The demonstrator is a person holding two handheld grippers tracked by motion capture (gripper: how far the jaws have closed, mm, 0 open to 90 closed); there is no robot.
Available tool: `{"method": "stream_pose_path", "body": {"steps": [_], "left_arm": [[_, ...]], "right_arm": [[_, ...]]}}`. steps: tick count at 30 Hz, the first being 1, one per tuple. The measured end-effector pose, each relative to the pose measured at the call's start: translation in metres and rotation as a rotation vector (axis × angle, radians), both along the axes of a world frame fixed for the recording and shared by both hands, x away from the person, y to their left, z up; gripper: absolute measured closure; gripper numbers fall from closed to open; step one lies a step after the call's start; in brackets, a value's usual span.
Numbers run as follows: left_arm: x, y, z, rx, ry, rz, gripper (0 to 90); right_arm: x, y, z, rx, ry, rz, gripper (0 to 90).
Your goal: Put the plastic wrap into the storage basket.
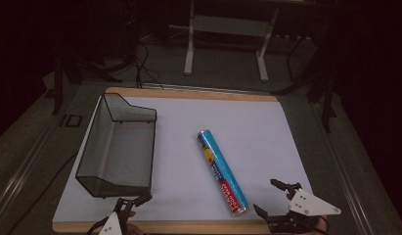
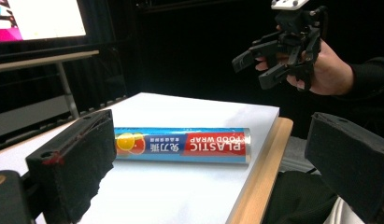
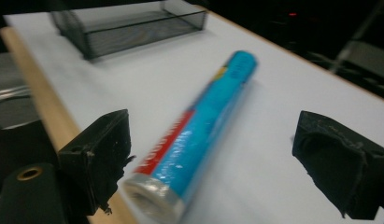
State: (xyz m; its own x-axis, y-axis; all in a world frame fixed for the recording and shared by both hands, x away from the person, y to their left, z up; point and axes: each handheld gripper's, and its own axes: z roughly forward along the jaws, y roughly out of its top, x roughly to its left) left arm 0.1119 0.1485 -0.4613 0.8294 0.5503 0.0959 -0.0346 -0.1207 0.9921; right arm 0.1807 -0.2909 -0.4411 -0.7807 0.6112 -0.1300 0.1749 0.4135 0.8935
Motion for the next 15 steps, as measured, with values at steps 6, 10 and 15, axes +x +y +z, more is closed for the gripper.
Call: {"method": "stream_pose_path", "body": {"steps": [6, 10, 15], "left_arm": [[-0.0004, 0.0001, 0.0001, -0.001, -0.004, 0.002, 3.0], [-0.0003, 0.0003, 0.0001, -0.002, -0.004, -0.001, 3.0], [-0.0010, 0.0001, 0.0004, -0.004, -0.007, -0.006, 2.9]], "right_arm": [[0.0025, -0.0037, -0.0002, 0.038, 0.009, 0.003, 11.7], [0.0029, -0.0030, -0.0002, 0.033, 0.009, 0.007, 12.7], [-0.0026, 0.0006, 0.0029, 0.021, -0.026, -0.001, 12.1]]}}
